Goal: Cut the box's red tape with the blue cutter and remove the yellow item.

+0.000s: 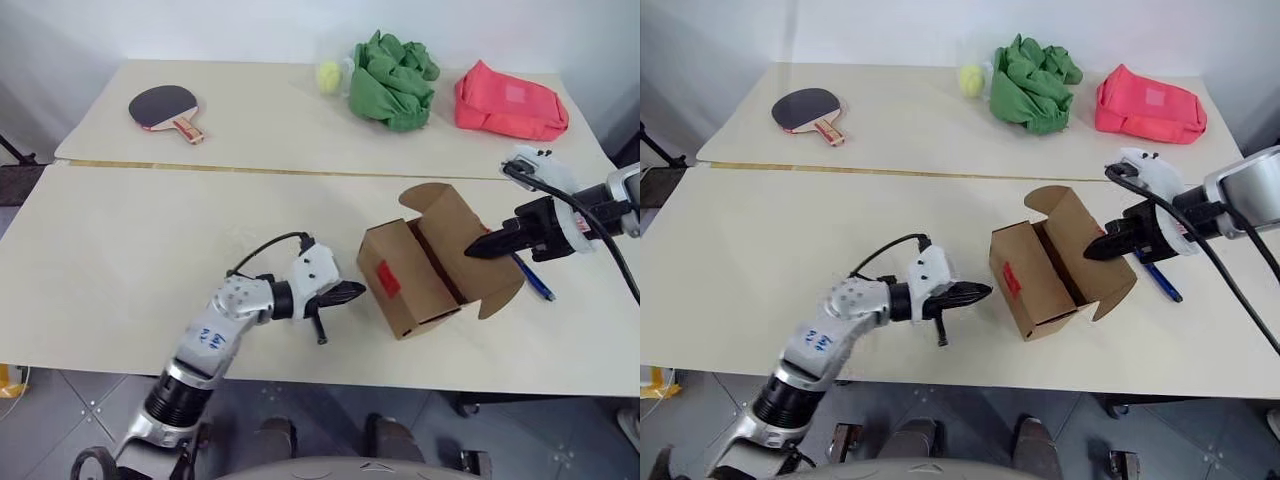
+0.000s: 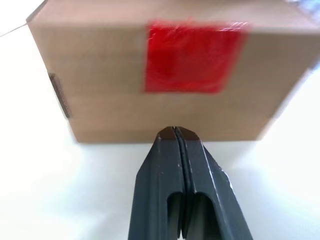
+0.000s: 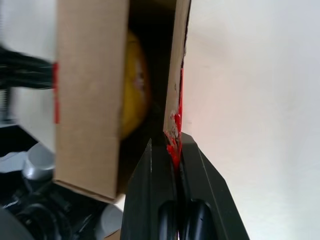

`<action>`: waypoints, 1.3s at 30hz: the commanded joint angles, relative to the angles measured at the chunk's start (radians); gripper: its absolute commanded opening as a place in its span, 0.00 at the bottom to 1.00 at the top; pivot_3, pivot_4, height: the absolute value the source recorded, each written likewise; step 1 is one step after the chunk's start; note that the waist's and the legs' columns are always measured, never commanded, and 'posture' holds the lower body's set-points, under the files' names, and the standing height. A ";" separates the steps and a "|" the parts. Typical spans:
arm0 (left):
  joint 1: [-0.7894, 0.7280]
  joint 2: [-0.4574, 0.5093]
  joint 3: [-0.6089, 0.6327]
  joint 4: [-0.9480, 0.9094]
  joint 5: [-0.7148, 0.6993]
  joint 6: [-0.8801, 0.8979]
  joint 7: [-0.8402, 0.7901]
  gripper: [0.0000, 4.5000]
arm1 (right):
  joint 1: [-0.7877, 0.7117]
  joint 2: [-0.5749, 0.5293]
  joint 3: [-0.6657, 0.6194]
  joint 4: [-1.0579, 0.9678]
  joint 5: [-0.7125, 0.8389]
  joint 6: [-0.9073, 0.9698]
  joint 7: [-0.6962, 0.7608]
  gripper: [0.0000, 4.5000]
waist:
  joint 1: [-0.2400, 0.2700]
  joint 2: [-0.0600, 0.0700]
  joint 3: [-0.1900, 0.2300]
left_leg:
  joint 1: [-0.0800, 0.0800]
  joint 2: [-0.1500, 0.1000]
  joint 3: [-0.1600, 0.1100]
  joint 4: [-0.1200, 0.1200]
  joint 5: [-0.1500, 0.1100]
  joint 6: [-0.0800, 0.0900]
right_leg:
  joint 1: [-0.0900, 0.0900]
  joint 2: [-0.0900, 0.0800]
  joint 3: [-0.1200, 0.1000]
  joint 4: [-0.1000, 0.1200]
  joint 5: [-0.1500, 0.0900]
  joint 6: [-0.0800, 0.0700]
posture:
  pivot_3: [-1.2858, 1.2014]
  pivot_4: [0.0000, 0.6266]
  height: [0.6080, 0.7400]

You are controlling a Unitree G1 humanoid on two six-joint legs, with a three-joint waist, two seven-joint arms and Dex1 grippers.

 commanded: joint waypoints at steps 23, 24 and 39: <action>-0.267 -0.079 -0.199 0.101 -0.022 0.146 -0.027 0.00 | 0.106 0.102 -0.175 0.000 -0.081 0.017 -0.157 0.01 | -0.021 0.000 0.000 | -0.001 0.000 0.000 0.013 0.000 0.001 | 0.001 0.000 0.001 0.010 0.000 0.000 | 0.52 0.24 1.00; -0.260 -0.079 -0.202 0.128 0.008 0.136 0.006 0.00 | 0.108 0.102 -0.179 0.001 -0.085 0.017 -0.155 0.01 | -0.020 0.000 0.000 | -0.001 0.000 0.000 0.013 0.000 0.001 | 0.001 0.000 0.001 0.011 0.000 0.000 | 0.52 0.24 1.00; -0.062 0.135 -0.147 0.031 -0.028 0.237 0.018 0.00 | 0.102 0.095 -0.159 0.013 -0.372 0.015 0.080 0.01 | -0.019 0.001 -0.001 | 0.016 0.000 0.002 0.013 -0.001 0.002 | 0.014 0.000 0.005 0.014 -0.001 -0.001 | 0.52 0.24 1.00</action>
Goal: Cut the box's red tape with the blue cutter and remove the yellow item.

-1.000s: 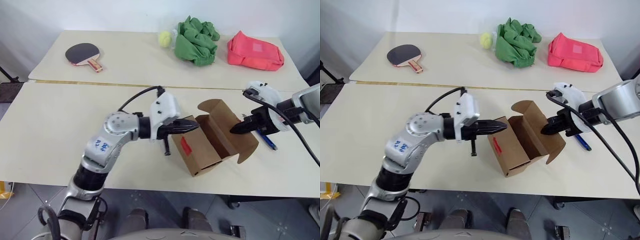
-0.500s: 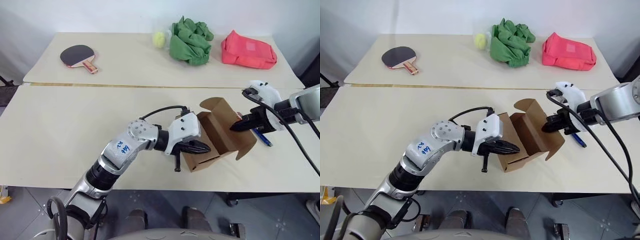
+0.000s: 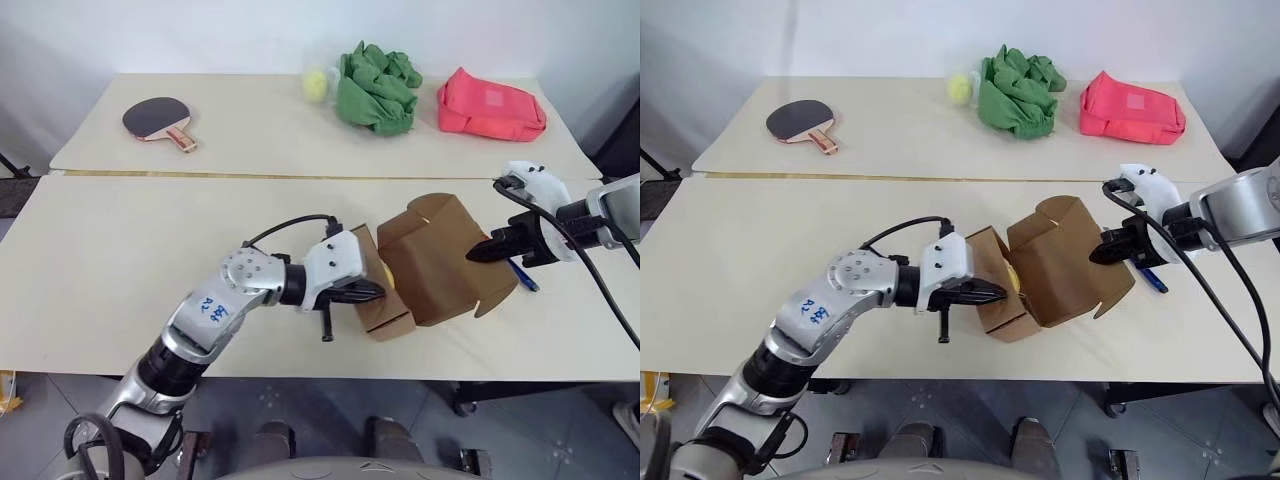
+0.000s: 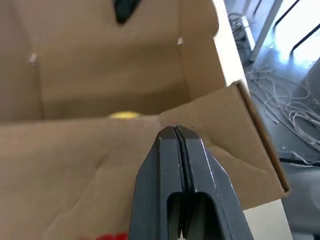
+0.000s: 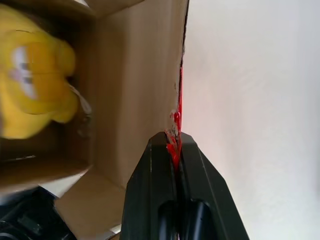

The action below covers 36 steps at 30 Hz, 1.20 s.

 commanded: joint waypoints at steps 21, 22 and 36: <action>0.150 0.180 0.281 -0.071 -0.098 0.280 0.080 0.09 | 0.147 0.200 -0.246 -0.102 -0.230 0.004 0.114 0.15 | -0.006 -0.002 0.001 | -0.010 0.000 0.000 -0.001 0.001 -0.001 | -0.012 0.000 0.000 0.003 0.000 -0.001 | 0.52 0.24 1.00; 0.161 0.189 0.295 -0.072 -0.105 0.283 0.081 0.14 | 0.164 0.212 -0.275 -0.115 -0.231 0.004 0.106 0.22 | -0.006 -0.002 0.001 | -0.010 0.000 0.000 -0.001 0.001 -0.001 | -0.012 0.000 0.000 0.003 0.000 -0.001 | 0.52 0.24 1.00; 0.640 0.336 0.895 0.069 -0.237 -0.144 -0.179 0.99 | 0.618 0.052 -0.699 -0.166 -0.457 -0.820 0.831 1.00 | -0.003 -0.002 0.001 | -0.002 0.001 0.005 -0.001 -0.001 0.001 | -0.005 -0.001 0.000 0.000 0.001 0.000 | 0.52 0.24 1.00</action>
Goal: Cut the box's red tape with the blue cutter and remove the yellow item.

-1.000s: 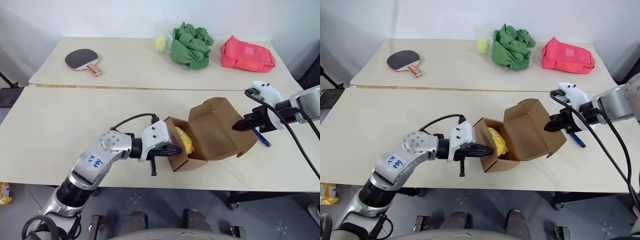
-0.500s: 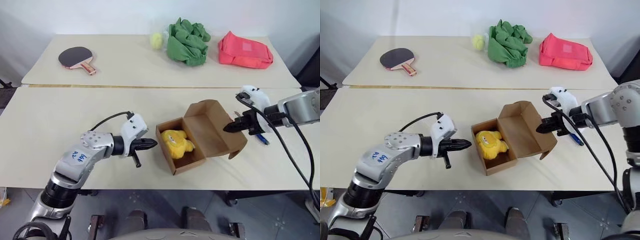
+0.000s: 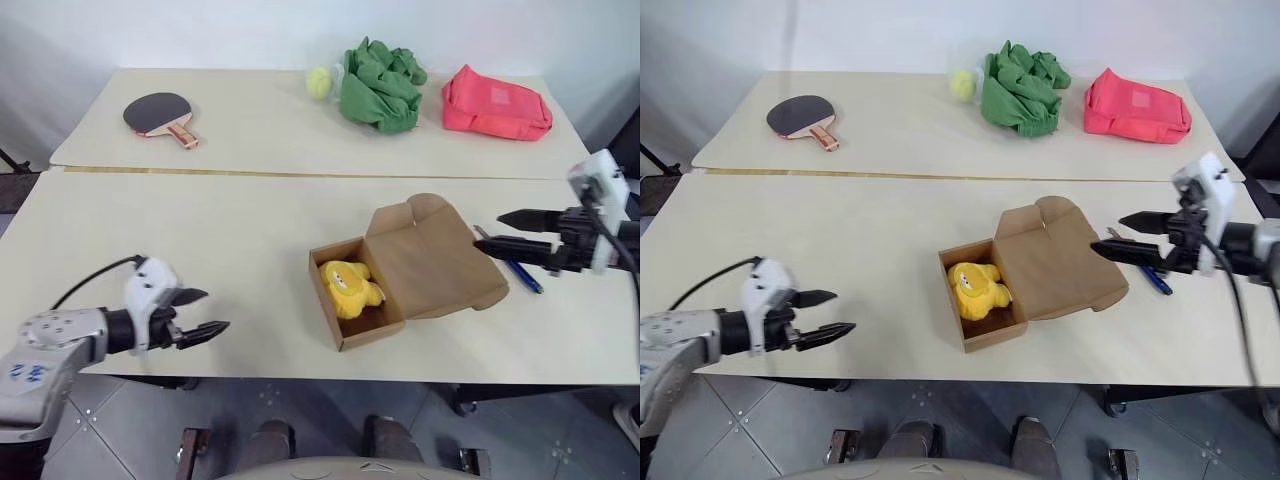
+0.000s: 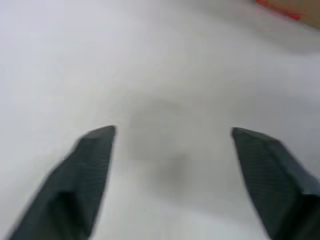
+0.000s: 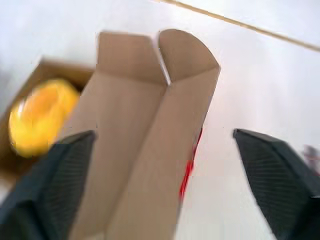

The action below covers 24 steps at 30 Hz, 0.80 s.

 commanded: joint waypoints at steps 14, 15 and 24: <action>0.032 0.298 0.050 0.041 -0.135 0.032 -0.294 0.99 | 0.091 0.220 -0.087 -0.183 -0.073 -0.539 0.369 1.00 | -0.007 -0.003 0.002 | 0.006 0.003 0.001 -0.001 -0.001 -0.002 | 0.000 0.001 0.000 0.008 -0.002 -0.004 | 0.52 0.24 1.00; -0.006 0.317 0.013 0.026 -0.145 0.046 -0.300 0.99 | 0.091 0.223 -0.087 -0.182 -0.075 -0.548 0.369 1.00 | -0.005 -0.003 0.002 | 0.006 0.002 0.001 -0.001 -0.001 -0.001 | 0.000 0.001 0.000 0.008 -0.002 -0.004 | 0.52 0.24 1.00; -1.028 -0.027 -0.722 0.136 0.003 0.371 -0.187 0.99 | 0.169 0.193 -0.139 -0.244 -0.055 -0.500 0.324 1.00 | -0.007 -0.006 0.004 | 0.002 0.000 0.000 0.003 -0.001 -0.003 | -0.002 0.000 -0.001 0.011 -0.001 -0.003 | 0.52 0.24 1.00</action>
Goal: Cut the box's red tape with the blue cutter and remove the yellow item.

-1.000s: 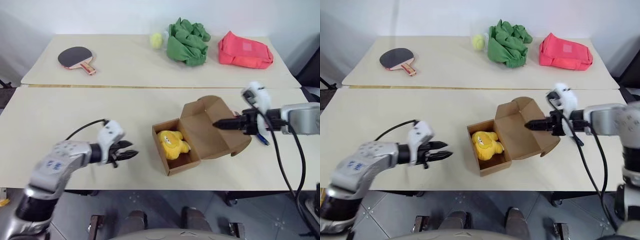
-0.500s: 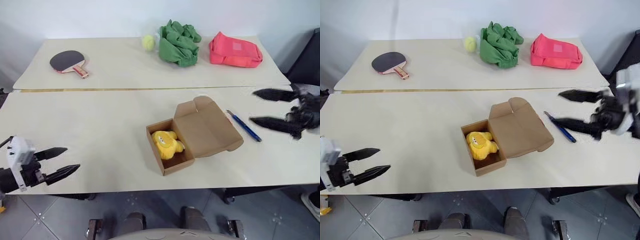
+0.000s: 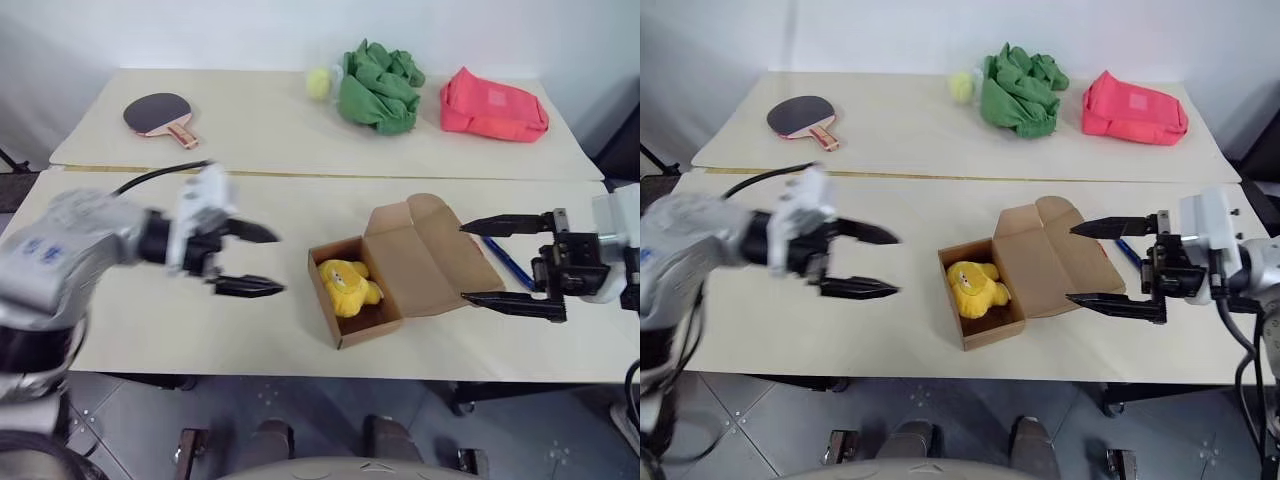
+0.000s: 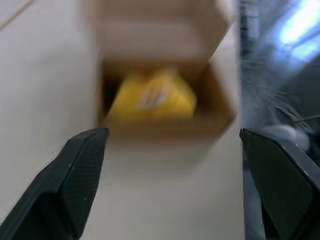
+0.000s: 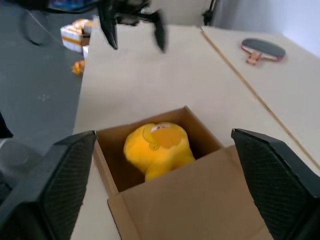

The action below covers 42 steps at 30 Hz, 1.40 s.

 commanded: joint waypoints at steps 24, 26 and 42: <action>-0.380 -0.371 -0.606 0.479 0.544 -0.277 -0.217 0.99 | 0.208 0.083 -0.140 -0.281 0.097 0.044 -0.278 1.00 | 0.003 -0.001 0.002 | 0.000 0.000 0.000 -0.001 0.000 0.000 | -0.003 0.001 0.001 -0.003 0.000 0.000 | 0.52 0.24 1.00; -0.373 -0.379 -0.605 0.494 0.568 -0.296 -0.217 0.86 | 0.210 0.089 -0.137 -0.285 0.094 0.042 -0.283 1.00 | 0.003 -0.001 0.002 | 0.000 0.000 0.000 -0.001 0.000 0.000 | -0.003 0.001 0.001 -0.002 0.000 0.000 | 0.52 0.24 1.00; -0.321 -0.525 -0.183 0.554 0.379 -0.224 -0.100 0.00 | 0.241 0.158 -0.109 -0.262 0.024 -0.023 -0.320 1.00 | 0.003 -0.001 0.002 | -0.001 0.000 0.000 -0.001 0.000 0.001 | -0.003 0.001 0.001 -0.002 0.000 0.001 | 0.52 0.24 1.00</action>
